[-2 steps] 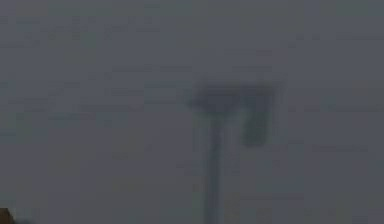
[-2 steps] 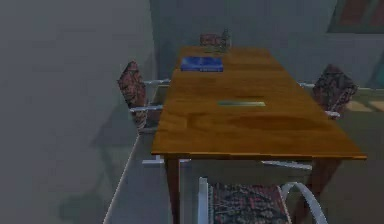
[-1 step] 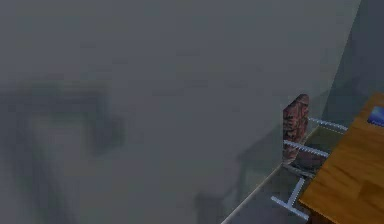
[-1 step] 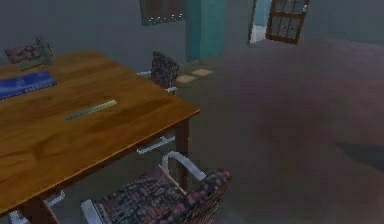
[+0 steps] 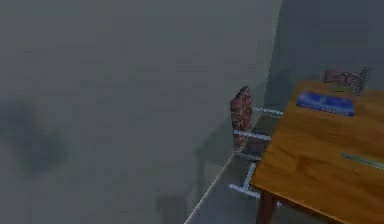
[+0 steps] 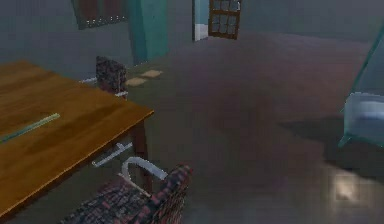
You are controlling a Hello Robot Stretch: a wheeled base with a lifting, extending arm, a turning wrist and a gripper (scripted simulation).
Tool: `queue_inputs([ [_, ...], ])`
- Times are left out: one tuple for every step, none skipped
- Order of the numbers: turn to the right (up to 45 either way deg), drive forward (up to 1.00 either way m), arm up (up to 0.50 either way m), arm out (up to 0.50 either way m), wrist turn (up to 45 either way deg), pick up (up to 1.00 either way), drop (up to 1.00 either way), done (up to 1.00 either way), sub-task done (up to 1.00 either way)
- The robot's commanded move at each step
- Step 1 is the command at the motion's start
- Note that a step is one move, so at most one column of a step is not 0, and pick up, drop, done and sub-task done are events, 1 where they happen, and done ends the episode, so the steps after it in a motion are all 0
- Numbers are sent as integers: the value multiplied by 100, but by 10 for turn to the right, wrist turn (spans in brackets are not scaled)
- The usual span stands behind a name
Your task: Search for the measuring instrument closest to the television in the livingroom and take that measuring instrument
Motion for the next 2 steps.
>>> queue_inputs([
  [0, 65, 0, 0, 0, 0, 0, 0, 0],
  [-90, 0, 0, 0, 0, 0, 0, 0, 0],
])
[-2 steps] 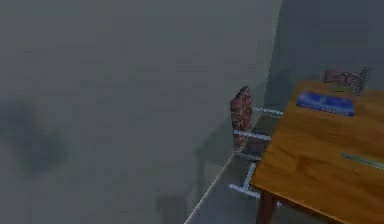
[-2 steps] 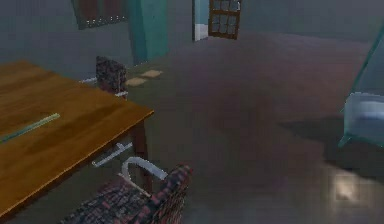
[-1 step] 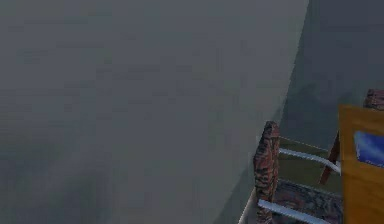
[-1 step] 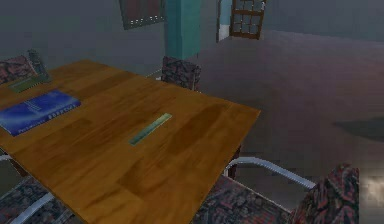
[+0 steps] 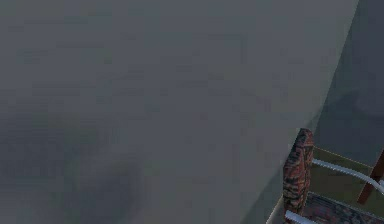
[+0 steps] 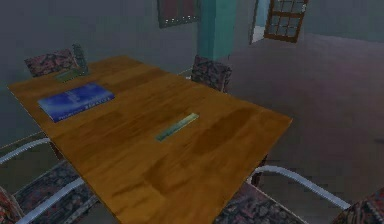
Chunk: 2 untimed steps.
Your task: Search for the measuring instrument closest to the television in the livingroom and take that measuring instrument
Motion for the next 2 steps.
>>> queue_inputs([
  [0, 0, 50, 0, 0, 0, 0, 0, 0],
  [0, 0, 36, 0, 0, 0, 0, 0, 0],
])
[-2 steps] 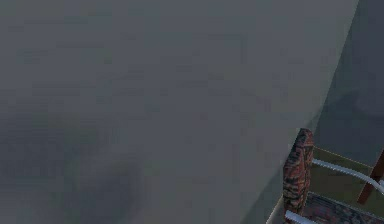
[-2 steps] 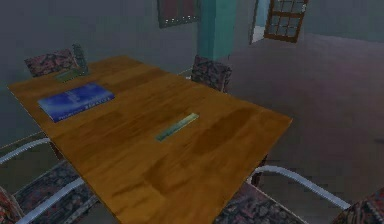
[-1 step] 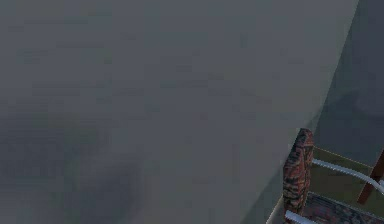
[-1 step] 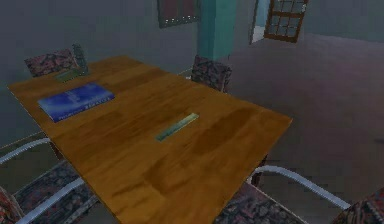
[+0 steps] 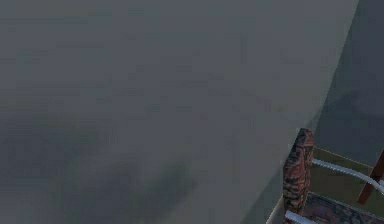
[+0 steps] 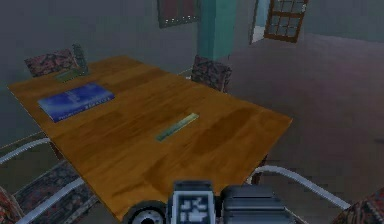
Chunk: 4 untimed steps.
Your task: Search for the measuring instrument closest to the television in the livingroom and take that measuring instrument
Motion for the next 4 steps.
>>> queue_inputs([
  [0, 0, 0, 50, 0, 0, 0, 0, 0],
  [0, 0, 0, 0, 450, 0, 0, 0, 0],
  [0, 0, 0, 0, 450, 0, 0, 0, 0],
  [0, 0, 0, 0, 450, 0, 0, 0, 0],
])
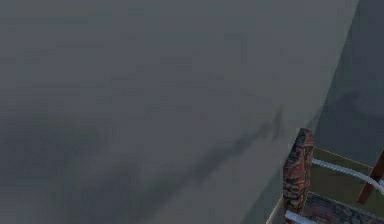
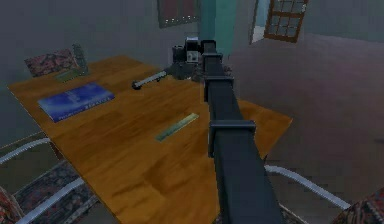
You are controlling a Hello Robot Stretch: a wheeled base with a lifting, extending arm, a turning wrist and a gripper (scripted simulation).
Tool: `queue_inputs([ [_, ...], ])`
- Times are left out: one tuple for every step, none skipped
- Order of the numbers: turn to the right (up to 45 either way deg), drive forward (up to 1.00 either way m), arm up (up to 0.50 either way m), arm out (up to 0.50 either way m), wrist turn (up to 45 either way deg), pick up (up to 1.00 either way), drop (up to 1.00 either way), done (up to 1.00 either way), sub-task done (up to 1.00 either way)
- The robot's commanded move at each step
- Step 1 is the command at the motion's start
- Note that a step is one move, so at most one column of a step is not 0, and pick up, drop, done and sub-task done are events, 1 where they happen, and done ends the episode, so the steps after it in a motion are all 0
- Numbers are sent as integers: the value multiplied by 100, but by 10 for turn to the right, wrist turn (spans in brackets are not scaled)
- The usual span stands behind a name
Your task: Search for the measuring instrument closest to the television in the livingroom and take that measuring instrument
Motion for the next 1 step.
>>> queue_inputs([
  [0, 0, 0, 0, 60, 0, 0, 0, 0],
])
